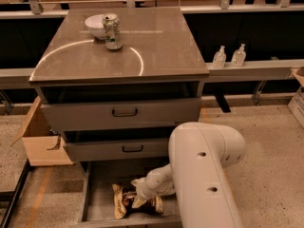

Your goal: Place brown chip bag into bottom drawer

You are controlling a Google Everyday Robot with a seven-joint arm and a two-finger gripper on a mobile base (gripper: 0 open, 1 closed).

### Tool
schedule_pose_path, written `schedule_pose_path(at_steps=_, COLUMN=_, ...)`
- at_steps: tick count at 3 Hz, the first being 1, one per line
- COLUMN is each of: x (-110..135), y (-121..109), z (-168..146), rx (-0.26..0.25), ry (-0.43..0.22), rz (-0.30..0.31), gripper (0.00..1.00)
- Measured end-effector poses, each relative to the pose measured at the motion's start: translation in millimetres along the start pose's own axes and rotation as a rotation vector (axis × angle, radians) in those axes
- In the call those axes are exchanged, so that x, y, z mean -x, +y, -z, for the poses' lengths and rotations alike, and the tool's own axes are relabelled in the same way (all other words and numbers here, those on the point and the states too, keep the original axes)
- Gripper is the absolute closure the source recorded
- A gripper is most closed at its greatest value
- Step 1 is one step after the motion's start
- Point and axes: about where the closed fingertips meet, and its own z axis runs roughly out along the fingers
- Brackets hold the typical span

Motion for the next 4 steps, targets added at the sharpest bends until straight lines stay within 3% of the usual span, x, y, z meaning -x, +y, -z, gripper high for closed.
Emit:
schedule_pose_path(at_steps=1, x=-5.9, y=-0.4, z=12.1, rx=-0.02, ry=0.0, rz=-0.043, gripper=0.0)
schedule_pose_path(at_steps=2, x=-16.1, y=-0.7, z=52.4, rx=-0.065, ry=0.007, rz=-0.085, gripper=0.18)
schedule_pose_path(at_steps=3, x=-33.1, y=3.2, z=100.6, rx=-0.103, ry=0.063, rz=-0.118, gripper=0.41)
schedule_pose_path(at_steps=4, x=-53.6, y=7.8, z=137.2, rx=-0.081, ry=0.139, rz=-0.193, gripper=0.47)
